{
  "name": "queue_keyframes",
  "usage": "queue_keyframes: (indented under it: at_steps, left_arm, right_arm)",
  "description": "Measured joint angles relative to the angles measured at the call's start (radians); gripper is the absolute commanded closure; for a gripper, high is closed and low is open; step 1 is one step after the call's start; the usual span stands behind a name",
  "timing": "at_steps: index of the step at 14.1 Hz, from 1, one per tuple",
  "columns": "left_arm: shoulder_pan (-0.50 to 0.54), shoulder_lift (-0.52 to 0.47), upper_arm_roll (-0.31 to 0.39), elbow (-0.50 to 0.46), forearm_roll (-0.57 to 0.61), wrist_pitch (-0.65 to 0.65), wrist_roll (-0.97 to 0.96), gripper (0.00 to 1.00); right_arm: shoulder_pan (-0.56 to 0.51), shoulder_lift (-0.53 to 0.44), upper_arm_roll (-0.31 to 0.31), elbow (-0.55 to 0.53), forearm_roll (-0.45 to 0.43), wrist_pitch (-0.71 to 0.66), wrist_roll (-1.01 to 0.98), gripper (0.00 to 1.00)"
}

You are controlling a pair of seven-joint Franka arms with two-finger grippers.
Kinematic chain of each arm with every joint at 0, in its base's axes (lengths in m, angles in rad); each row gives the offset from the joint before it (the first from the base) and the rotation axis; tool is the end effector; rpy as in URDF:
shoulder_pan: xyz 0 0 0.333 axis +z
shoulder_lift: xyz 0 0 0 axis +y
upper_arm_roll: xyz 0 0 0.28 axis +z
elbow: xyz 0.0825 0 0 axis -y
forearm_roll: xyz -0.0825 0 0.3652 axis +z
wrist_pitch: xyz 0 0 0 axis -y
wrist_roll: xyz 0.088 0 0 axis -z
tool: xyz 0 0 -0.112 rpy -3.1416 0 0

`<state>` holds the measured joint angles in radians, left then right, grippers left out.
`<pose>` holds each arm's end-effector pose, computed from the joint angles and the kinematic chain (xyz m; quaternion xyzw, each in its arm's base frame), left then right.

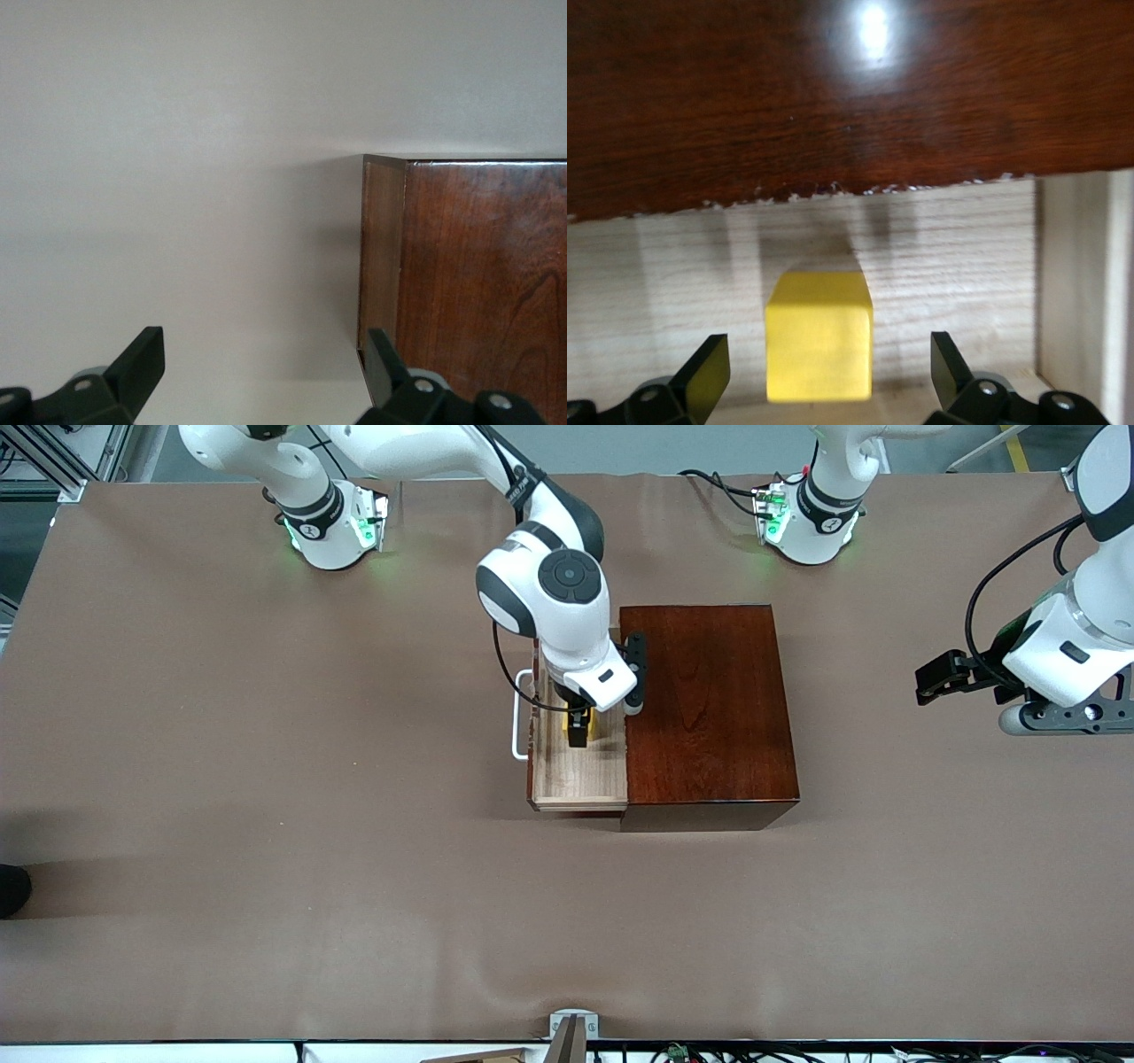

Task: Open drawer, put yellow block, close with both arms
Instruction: 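Open the right gripper to release the cube and lift away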

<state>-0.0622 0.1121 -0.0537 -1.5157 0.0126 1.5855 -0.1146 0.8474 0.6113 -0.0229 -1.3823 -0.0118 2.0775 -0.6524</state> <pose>0.5623 -0.0626 0.5480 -0.9998 0.0008 0.0205 0.0057 0.4683 0.5098 0.3362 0.7354 0.6762 0.0429 0.0081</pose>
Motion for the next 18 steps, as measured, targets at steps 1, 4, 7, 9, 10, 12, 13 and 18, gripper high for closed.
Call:
queue_keyframes:
  at_steps: [1,4,7,9,10,12,13,18]
  left_arm:
    - [0.0,0.0,0.0,0.0,0.0,0.001,0.0,0.0]
    - [-0.004,0.0,-0.003,0.0,0.0,0.023,0.0,0.0]
    - [-0.046,0.002,-0.012,0.002,0.0,0.044,0.001,0.0]
    - [-0.076,0.009,-0.021,0.005,0.0,0.047,0.001,0.0]
    - [-0.087,0.016,-0.024,0.009,0.0,0.048,0.001,0.0]
    - [-0.106,0.031,-0.027,0.014,0.0,0.051,0.001,0.0]
    - [-0.118,0.039,-0.029,0.016,0.0,0.052,0.001,0.0]
    - [-0.209,0.08,-0.063,0.02,-0.001,0.074,0.005,0.0]
  right_arm:
    - [0.0,-0.019,-0.002,0.003,0.0,-0.015,0.001,0.0]
    - [-0.003,-0.078,-0.011,0.003,0.0,-0.087,0.027,0.0]
    - [-0.009,-0.121,-0.055,0.003,-0.002,-0.187,0.064,0.0]
    - [-0.016,-0.147,-0.127,0.004,-0.004,-0.249,0.067,0.0]
    - [-0.021,-0.161,-0.169,0.004,-0.004,-0.281,0.067,0.0]
    - [-0.034,-0.181,-0.25,0.003,-0.004,-0.343,0.067,0.0]
    - [-0.037,-0.188,-0.294,0.003,-0.004,-0.369,0.067,0.0]
    - [-0.099,-0.223,-0.508,0.002,-0.003,-0.419,0.068,0.0]
